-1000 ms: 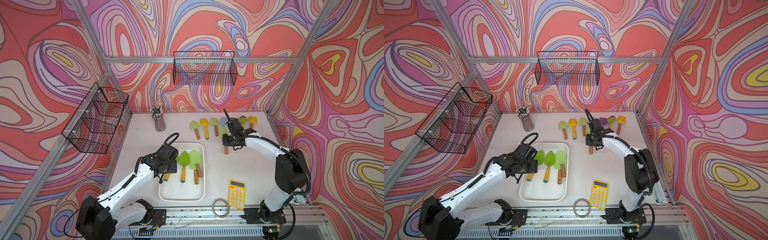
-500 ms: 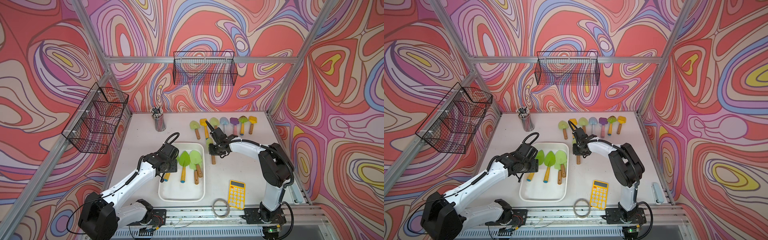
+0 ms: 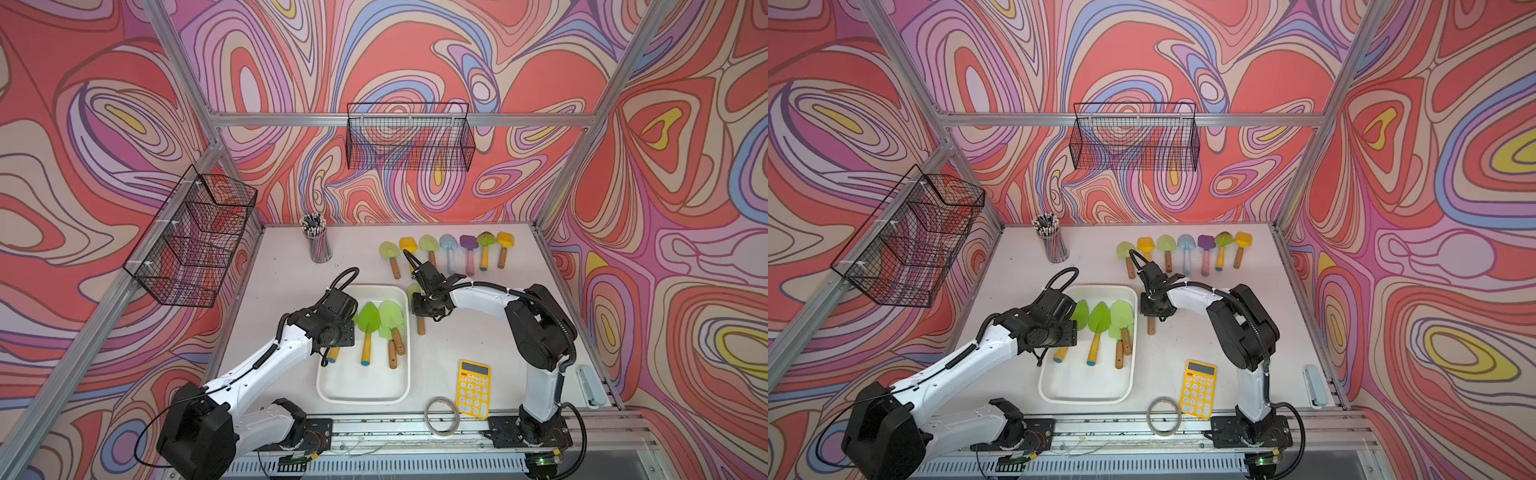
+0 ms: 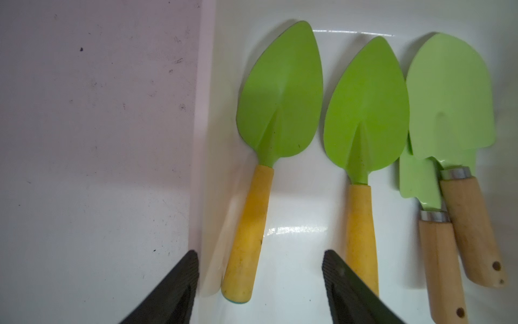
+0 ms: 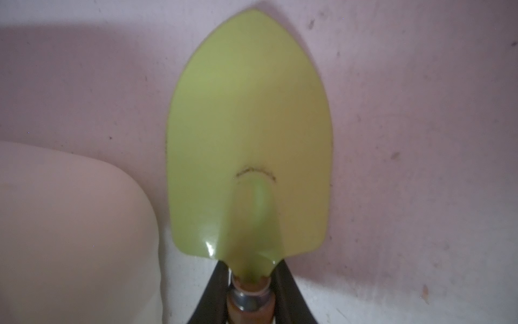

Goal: Take the shovel out of the storage box
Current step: Place the shovel at the center of the board, then pick up the shovel from the storage box.

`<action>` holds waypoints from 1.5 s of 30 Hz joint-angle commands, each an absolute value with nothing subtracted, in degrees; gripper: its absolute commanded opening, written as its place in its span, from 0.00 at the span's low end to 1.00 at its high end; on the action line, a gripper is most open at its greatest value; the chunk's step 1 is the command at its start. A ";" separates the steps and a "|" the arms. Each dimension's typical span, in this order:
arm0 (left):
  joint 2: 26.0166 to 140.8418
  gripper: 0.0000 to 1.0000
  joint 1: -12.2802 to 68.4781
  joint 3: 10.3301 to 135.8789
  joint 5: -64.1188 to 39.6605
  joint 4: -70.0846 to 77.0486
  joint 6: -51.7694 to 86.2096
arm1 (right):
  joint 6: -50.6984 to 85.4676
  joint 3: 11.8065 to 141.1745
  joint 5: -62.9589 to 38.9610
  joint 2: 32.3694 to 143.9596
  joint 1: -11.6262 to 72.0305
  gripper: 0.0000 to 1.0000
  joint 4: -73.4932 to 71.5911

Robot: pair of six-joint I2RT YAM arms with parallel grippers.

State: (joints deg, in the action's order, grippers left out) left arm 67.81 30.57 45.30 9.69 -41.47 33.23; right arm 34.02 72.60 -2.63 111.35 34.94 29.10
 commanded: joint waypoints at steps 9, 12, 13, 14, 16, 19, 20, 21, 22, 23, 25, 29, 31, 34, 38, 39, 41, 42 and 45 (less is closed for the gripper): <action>69.46 0.74 30.06 44.92 9.70 -40.29 33.83 | 35.71 71.74 -2.04 111.89 35.95 0.27 28.90; 69.81 0.74 30.06 44.82 9.67 -40.03 33.99 | 35.62 71.55 -2.39 110.66 35.95 0.29 29.04; 69.86 0.74 30.06 44.74 9.67 -39.88 34.01 | 35.60 71.33 -2.52 110.16 36.03 0.29 28.93; 69.95 0.74 30.06 44.65 9.58 -39.82 34.13 | 35.55 71.20 -2.64 109.65 36.04 0.30 29.00; 70.14 0.74 30.06 44.65 9.32 -39.65 34.26 | 35.58 70.81 -2.86 108.86 36.08 0.32 29.06; 70.44 0.73 30.04 44.71 9.19 -39.55 34.38 | 35.59 69.87 -3.70 107.56 36.04 0.33 28.36; 70.61 0.73 30.06 44.74 9.25 -39.55 34.38 | 35.72 69.43 -4.07 106.82 36.04 0.33 28.00; 70.79 0.74 30.08 44.75 9.32 -39.50 34.36 | 35.71 69.11 -4.22 106.16 36.12 0.33 27.87; 71.01 0.73 30.06 44.86 9.31 -39.48 34.29 | 35.73 68.78 -4.24 105.35 36.12 0.33 27.98; 71.32 0.73 30.06 44.91 9.29 -39.35 34.24 | 35.71 68.58 -3.72 104.29 36.12 0.33 28.31; 71.99 0.72 30.07 44.91 8.95 -39.04 34.24 | 35.42 68.29 -2.57 102.11 36.11 0.34 29.39; 73.96 0.67 30.06 44.75 8.16 -38.46 34.10 | 33.92 68.55 2.79 96.42 36.04 0.35 33.11; 74.98 0.63 30.07 44.67 7.98 -38.50 34.16 | 33.30 68.56 5.18 93.83 36.04 0.35 34.63; 75.92 0.59 30.15 44.39 7.88 -38.93 34.49 | 32.67 68.32 8.06 90.28 36.04 0.35 35.83; 76.54 0.55 30.73 44.26 8.39 -40.06 35.41 | 32.43 67.28 10.04 86.85 36.04 0.35 35.69; 76.83 0.55 31.05 44.09 8.52 -40.21 35.74 | 32.31 67.17 10.04 86.27 36.04 0.35 35.68; 77.48 0.54 31.88 43.79 8.84 -40.59 36.53 | 32.17 66.97 9.93 85.61 36.04 0.35 35.71; 77.84 0.54 32.52 43.64 9.17 -40.84 37.05 | 32.12 66.82 9.90 85.29 36.04 0.35 35.77; 78.39 0.54 34.58 42.61 10.31 -41.22 39.03 | 31.77 66.21 9.99 84.33 36.04 0.35 35.59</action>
